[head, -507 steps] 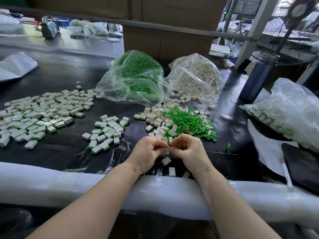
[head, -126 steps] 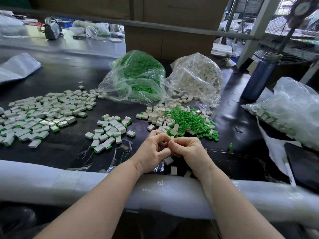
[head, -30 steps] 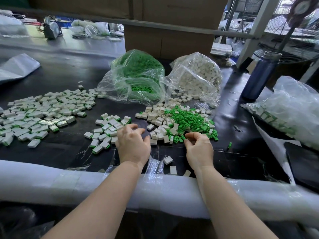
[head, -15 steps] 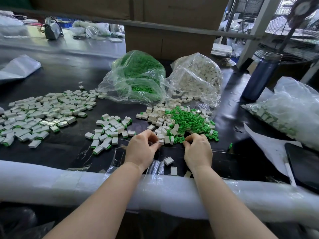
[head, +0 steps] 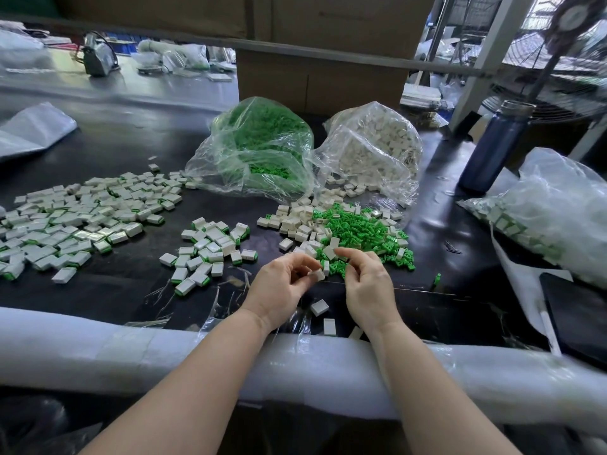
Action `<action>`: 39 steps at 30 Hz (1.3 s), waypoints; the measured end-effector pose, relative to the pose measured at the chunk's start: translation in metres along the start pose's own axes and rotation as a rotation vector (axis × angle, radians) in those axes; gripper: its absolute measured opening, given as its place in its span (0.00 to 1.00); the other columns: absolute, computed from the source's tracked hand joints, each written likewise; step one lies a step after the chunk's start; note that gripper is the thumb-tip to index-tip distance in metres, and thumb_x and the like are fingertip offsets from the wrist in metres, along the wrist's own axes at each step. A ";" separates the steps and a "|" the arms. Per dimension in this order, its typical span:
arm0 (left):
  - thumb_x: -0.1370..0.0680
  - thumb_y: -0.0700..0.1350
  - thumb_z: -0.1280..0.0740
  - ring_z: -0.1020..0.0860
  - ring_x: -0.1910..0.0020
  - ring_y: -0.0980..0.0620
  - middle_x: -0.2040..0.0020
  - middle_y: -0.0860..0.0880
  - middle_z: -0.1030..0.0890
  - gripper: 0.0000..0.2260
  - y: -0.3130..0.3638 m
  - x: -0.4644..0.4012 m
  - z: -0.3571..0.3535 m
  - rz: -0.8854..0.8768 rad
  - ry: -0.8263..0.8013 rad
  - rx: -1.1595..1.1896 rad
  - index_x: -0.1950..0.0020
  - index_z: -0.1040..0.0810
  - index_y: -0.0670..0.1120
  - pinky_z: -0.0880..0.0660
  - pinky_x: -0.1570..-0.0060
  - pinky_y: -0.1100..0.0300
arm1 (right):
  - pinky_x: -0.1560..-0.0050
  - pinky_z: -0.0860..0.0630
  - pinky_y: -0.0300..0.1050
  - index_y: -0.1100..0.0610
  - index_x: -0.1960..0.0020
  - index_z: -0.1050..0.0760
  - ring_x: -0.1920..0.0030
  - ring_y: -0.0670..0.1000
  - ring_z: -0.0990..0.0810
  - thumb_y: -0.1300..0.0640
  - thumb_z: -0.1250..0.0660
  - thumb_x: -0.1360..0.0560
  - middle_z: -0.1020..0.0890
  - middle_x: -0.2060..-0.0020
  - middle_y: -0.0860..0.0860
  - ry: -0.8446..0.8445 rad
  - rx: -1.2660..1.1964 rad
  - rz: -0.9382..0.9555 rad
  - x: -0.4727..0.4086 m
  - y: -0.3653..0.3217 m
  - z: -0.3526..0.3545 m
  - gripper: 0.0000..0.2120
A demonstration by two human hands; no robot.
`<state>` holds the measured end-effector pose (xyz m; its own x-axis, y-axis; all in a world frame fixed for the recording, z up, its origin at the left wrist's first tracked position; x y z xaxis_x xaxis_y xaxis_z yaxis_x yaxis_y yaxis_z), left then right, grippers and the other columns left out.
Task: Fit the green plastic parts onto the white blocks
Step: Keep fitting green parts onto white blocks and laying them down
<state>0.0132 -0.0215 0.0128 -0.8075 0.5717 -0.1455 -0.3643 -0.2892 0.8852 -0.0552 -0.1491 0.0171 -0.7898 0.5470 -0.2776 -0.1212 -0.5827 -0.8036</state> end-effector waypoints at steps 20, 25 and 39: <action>0.26 0.44 0.30 0.25 0.64 0.57 0.63 0.55 0.22 0.04 -0.006 -0.003 -0.003 -0.029 -0.019 0.022 0.56 0.23 0.53 0.25 0.57 0.65 | 0.65 0.23 0.36 0.58 0.61 0.24 0.70 0.44 0.21 0.70 0.31 0.29 0.20 0.71 0.49 -0.067 -0.531 -0.107 0.001 0.000 0.003 0.08; 0.26 0.44 0.30 0.24 0.64 0.57 0.62 0.52 0.21 0.04 -0.006 -0.003 -0.003 -0.016 -0.027 0.032 0.57 0.23 0.53 0.26 0.58 0.68 | 0.65 0.24 0.35 0.57 0.63 0.23 0.69 0.43 0.22 0.68 0.28 0.30 0.20 0.69 0.50 -0.104 -0.491 -0.100 0.001 0.001 -0.001 0.08; 0.26 0.40 0.30 0.20 0.58 0.50 0.59 0.48 0.18 0.05 -0.002 -0.001 -0.004 0.017 -0.087 0.057 0.56 0.22 0.49 0.24 0.48 0.55 | 0.59 0.21 0.52 0.57 0.64 0.24 0.66 0.54 0.21 0.66 0.28 0.31 0.19 0.68 0.56 -0.091 -0.444 -0.146 0.001 0.003 -0.001 0.08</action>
<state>0.0124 -0.0250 0.0096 -0.7688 0.6326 -0.0935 -0.3218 -0.2564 0.9114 -0.0554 -0.1499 0.0134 -0.8353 0.5379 -0.1140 0.0183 -0.1801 -0.9835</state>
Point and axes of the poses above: each hand's wrist, its own x-axis away from the middle knuckle, its own z-axis out of the back of the hand, y = z × x, the point moved 5 cm from there along -x, towards the middle knuckle
